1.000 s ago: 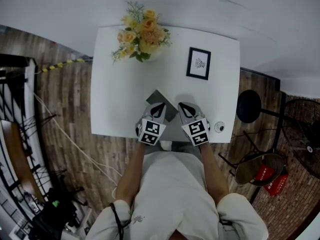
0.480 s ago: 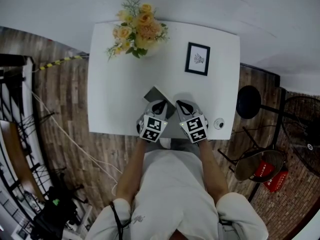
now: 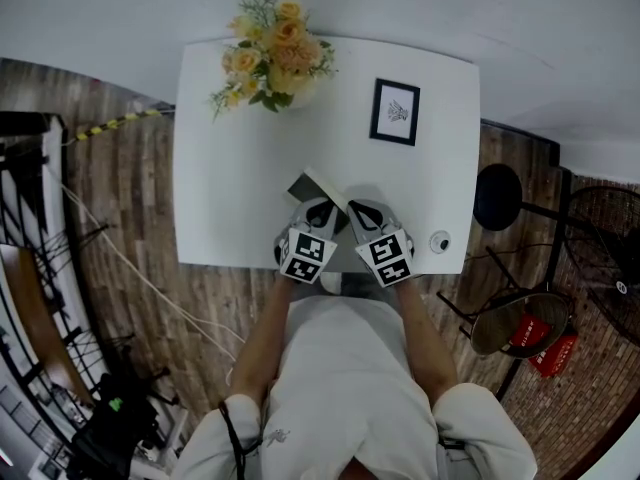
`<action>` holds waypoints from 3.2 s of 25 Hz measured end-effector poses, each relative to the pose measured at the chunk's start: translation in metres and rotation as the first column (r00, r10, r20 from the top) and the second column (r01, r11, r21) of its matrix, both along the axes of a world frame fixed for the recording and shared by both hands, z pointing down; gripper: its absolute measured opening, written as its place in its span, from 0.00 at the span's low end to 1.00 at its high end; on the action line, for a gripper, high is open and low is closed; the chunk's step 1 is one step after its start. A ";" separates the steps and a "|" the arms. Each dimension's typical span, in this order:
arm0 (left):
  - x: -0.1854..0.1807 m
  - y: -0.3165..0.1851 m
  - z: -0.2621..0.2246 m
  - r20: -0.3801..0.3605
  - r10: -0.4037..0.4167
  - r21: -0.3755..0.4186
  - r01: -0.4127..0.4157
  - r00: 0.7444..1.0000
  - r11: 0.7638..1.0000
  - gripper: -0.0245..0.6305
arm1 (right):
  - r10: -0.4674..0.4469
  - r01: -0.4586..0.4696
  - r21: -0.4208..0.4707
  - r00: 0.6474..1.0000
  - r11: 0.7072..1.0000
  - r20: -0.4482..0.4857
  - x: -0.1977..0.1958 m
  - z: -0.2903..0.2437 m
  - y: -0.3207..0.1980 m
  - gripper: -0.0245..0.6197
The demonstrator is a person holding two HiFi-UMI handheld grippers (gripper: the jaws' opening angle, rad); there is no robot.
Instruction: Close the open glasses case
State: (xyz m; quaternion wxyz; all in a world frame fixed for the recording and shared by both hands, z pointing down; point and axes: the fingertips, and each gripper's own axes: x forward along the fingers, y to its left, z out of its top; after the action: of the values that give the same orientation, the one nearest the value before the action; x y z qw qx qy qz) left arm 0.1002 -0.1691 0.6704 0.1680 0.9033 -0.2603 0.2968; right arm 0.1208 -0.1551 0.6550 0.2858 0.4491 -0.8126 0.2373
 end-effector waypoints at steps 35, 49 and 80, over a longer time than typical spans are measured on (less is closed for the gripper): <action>-0.028 0.021 0.005 -0.009 -0.006 -0.030 0.005 1.000 1.000 0.07 | -0.066 0.066 -0.016 0.998 0.998 -0.016 -0.035 0.002 0.021 0.04; -0.039 0.031 0.011 0.013 -0.012 -0.043 0.012 1.000 0.999 0.07 | -0.079 0.078 -0.022 0.997 0.997 -0.020 -0.044 0.005 0.030 0.04; -0.055 0.046 0.030 0.043 -0.001 -0.093 0.005 0.999 0.996 0.07 | -0.097 0.095 -0.055 0.994 0.994 -0.041 -0.060 0.021 0.039 0.04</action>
State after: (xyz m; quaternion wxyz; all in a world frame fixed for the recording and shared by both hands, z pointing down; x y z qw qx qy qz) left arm 0.0453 -0.1233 0.7004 0.2047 0.8875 -0.2510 0.3279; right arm 0.0604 -0.1156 0.6755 0.3266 0.4068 -0.8202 0.2349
